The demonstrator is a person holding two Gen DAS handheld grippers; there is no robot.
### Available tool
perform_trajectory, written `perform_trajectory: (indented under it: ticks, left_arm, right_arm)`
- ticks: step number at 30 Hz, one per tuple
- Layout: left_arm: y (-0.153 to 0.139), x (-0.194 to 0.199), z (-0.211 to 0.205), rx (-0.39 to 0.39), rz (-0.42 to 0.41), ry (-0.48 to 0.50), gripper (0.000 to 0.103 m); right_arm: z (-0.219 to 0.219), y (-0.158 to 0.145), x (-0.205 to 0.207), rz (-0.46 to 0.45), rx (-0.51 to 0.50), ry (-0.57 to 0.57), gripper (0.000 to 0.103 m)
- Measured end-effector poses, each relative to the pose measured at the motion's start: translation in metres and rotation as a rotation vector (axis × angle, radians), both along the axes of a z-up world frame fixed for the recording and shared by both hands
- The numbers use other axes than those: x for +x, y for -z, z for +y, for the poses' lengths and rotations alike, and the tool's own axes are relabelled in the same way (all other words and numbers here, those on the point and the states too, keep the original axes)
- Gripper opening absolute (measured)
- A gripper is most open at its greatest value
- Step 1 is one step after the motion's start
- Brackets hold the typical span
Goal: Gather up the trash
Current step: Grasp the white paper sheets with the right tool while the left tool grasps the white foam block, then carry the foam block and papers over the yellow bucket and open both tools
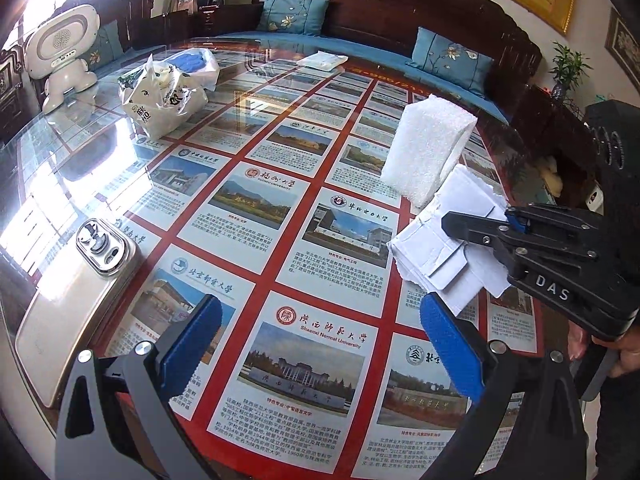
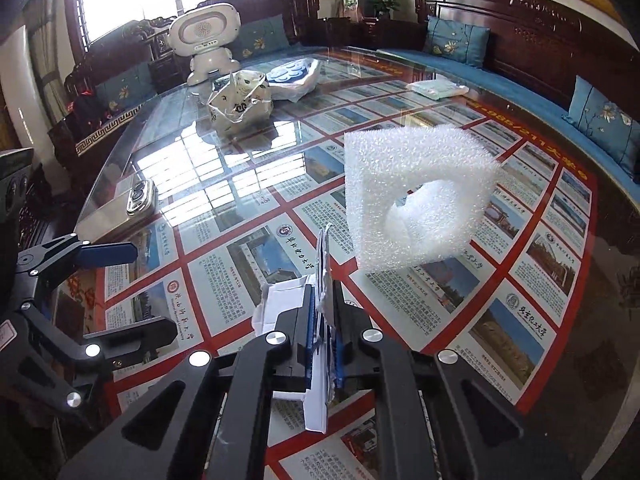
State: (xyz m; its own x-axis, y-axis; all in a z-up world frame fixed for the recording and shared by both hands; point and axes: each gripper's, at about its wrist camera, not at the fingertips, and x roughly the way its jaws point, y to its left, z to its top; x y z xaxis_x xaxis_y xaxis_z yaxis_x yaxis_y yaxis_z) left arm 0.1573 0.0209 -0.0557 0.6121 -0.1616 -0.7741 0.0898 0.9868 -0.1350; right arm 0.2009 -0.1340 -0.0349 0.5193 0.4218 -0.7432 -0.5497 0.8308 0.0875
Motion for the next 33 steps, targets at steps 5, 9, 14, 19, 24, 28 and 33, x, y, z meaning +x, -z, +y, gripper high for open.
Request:
perform_trajectory:
  ticks: [5,9,14,19,24,28,33]
  left_arm:
    - [-0.009,0.001,-0.014,0.02,-0.016,0.03,0.099]
    - [-0.013,0.012,-0.033,0.026,-0.017,0.076,0.099]
    - [-0.012,0.042,-0.065,0.086,-0.023,0.146,0.099]
    - [-0.007,0.079,-0.083,0.141,-0.026,0.17,0.099]
    - [-0.002,0.116,-0.091,0.154,-0.035,0.18,0.099]
    - [-0.002,0.135,-0.095,0.12,-0.044,0.199,0.098]
    - [0.0,0.137,-0.102,0.09,-0.014,0.234,0.047]
  right_arm:
    - [-0.013,-0.017,-0.018,-0.057,-0.021,0.013,0.008]
    - [-0.033,-0.027,-0.026,-0.084,-0.03,0.039,0.008]
    - [-0.07,-0.032,-0.029,-0.094,-0.024,0.104,0.008]
    - [-0.104,-0.028,-0.029,-0.068,0.0,0.161,0.008]
    - [-0.119,-0.022,-0.026,-0.052,0.023,0.183,0.008]
    - [-0.118,-0.018,-0.023,-0.046,0.038,0.178,0.008]
    - [-0.116,-0.013,-0.021,-0.033,0.053,0.165,0.008]
